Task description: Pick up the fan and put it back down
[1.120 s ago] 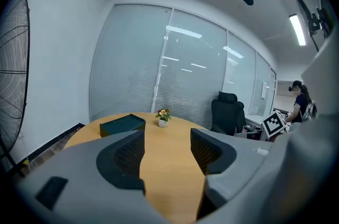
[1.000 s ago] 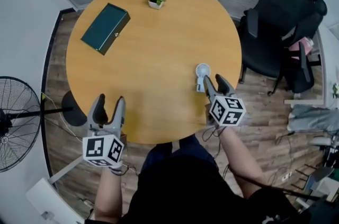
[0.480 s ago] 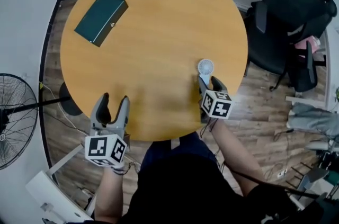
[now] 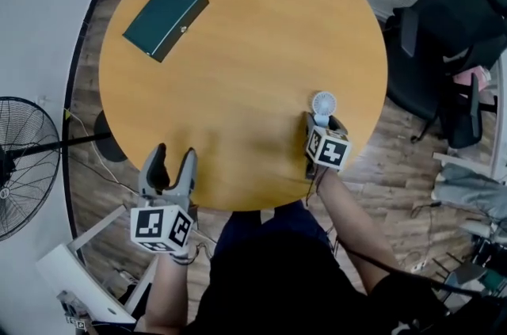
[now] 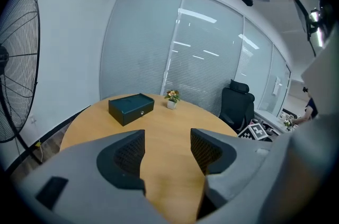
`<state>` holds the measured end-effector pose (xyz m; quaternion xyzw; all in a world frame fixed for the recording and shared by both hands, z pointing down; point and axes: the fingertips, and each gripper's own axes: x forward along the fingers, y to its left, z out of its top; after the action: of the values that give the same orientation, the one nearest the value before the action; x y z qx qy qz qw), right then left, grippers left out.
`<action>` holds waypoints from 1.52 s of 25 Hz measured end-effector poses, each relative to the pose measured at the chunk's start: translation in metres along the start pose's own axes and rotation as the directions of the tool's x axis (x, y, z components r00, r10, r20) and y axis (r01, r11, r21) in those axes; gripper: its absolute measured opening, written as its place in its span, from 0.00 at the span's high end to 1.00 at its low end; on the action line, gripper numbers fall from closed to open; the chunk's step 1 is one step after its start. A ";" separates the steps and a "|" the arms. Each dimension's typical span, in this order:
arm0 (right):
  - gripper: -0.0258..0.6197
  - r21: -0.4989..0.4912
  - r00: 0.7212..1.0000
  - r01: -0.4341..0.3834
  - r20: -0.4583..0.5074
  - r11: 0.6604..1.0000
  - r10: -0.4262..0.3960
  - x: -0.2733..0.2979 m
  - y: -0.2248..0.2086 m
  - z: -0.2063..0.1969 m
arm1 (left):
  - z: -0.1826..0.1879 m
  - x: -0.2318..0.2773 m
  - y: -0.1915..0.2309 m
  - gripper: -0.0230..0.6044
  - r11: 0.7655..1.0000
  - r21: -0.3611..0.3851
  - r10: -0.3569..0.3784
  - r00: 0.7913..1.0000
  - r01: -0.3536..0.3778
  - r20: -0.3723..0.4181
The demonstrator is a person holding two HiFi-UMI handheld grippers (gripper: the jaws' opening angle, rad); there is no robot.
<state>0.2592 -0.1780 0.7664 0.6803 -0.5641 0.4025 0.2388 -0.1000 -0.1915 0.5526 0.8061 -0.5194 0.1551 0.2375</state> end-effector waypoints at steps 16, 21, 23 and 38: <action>0.62 -0.040 1.000 -0.013 0.016 0.999 0.014 -0.006 -0.008 0.009 | 0.000 -0.001 -0.011 0.54 0.999 -0.030 -0.033 0.999 0.033 0.013; 0.62 -0.068 0.998 -0.028 0.054 0.997 0.032 -0.017 -0.008 0.019 | 0.002 -0.001 -0.025 0.54 0.999 -0.024 -0.047 0.999 0.047 0.020; 0.62 -0.079 0.997 -0.035 0.065 0.996 0.041 -0.023 -0.008 0.023 | 0.004 -0.002 -0.029 0.54 0.999 -0.024 -0.047 0.999 0.047 0.023; 0.62 -0.321 0.963 -0.131 0.183 0.938 0.197 -0.088 0.015 0.071 | 0.019 -0.033 -0.057 0.54 0.999 -0.034 0.014 0.994 -0.010 0.105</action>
<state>0.2614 -0.1861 0.6529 0.6244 -0.6968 0.2538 0.2451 -0.0616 -0.1564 0.5074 0.8060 -0.5385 0.1050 0.2222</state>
